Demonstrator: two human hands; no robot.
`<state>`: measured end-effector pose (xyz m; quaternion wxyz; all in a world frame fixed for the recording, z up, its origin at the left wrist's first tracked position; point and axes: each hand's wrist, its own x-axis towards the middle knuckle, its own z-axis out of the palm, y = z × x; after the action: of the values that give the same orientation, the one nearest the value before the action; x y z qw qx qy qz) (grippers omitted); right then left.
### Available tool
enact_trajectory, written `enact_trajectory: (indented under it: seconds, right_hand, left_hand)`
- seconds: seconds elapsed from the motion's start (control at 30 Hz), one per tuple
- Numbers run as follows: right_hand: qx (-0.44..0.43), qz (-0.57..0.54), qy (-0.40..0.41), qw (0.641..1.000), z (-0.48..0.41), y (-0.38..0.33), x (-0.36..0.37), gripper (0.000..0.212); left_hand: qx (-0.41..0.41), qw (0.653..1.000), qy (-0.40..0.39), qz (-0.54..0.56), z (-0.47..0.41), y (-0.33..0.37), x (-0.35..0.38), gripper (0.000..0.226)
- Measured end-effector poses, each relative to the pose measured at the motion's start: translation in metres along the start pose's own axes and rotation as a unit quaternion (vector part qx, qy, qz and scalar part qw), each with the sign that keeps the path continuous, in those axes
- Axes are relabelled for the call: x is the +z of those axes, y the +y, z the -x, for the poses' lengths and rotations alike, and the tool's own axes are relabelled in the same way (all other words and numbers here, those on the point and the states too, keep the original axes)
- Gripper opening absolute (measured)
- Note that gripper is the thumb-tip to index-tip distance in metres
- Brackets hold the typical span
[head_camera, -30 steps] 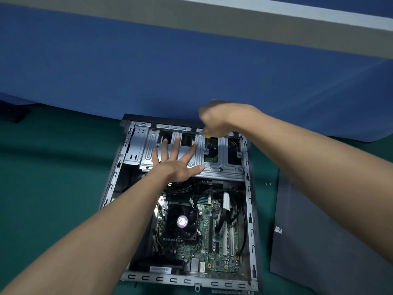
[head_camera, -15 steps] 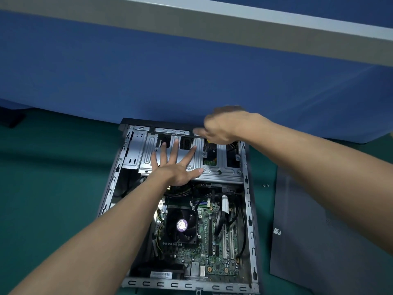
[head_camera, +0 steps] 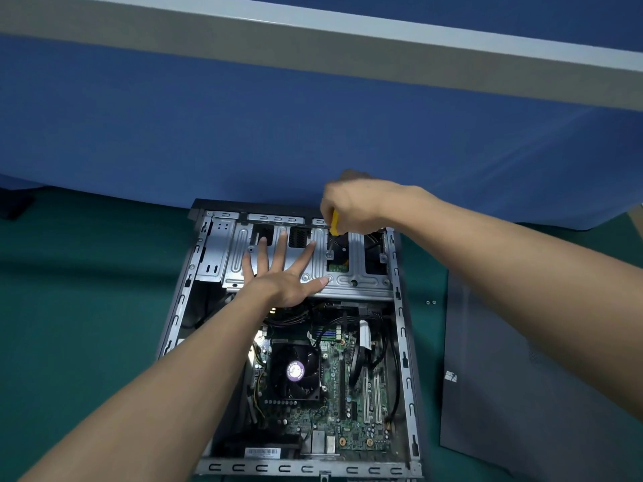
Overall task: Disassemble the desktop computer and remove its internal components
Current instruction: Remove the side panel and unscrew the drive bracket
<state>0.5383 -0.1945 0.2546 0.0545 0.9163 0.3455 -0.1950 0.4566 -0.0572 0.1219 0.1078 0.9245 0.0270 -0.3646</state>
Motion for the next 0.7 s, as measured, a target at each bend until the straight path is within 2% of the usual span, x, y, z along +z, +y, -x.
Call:
enact_trajectory:
  seconds: [0.1, 0.17, 0.23, 0.33, 0.43, 0.5, 0.6, 0.67, 0.7]
  right_hand:
    - [0.002, -0.018, 0.01, 1.0, 0.0, 0.0, 0.009, 0.011]
    - [0.047, -0.002, 0.034, 0.998, -0.001, -0.002, 0.015, 0.041]
    - [0.088, 0.022, 0.047, 0.995, -0.003, -0.004, 0.015, 0.05]
    - [0.085, 0.042, 0.024, 0.995, -0.005, -0.007, 0.011, 0.034]
    - [0.052, 0.029, 0.017, 0.998, -0.004, -0.005, 0.008, 0.028]
    - [0.022, 0.023, 0.012, 0.999, -0.003, -0.003, 0.003, 0.01]
    - [-0.012, -0.014, -0.013, 1.0, -0.003, 0.001, 0.002, 0.013]
    - [0.002, -0.004, -0.002, 1.0, -0.002, 0.0, 0.007, 0.006]
    - [0.03, 0.013, 0.008, 0.999, -0.004, 0.0, 0.01, 0.023]
  left_hand:
    - [-0.004, 1.0, 0.001, -0.005, 0.001, 0.001, 0.0, 0.079]
    - [-0.005, 1.0, 0.002, -0.007, 0.002, 0.001, 0.0, 0.079]
    - [-0.003, 1.0, 0.003, -0.004, 0.002, 0.001, 0.0, 0.079]
    - [-0.001, 1.0, 0.004, -0.001, 0.001, 0.001, 0.0, 0.079]
    - [-0.004, 1.0, 0.009, -0.004, 0.001, 0.0, 0.001, 0.079]
    - [-0.002, 1.0, 0.008, -0.002, 0.001, 0.0, 0.001, 0.079]
    - [0.0, 1.0, 0.007, -0.001, 0.0, 0.0, 0.001, 0.08]
    - [-0.001, 1.0, 0.007, -0.004, 0.0, 0.0, 0.0, 0.079]
    - [-0.002, 1.0, 0.007, -0.006, 0.0, 0.0, 0.0, 0.079]
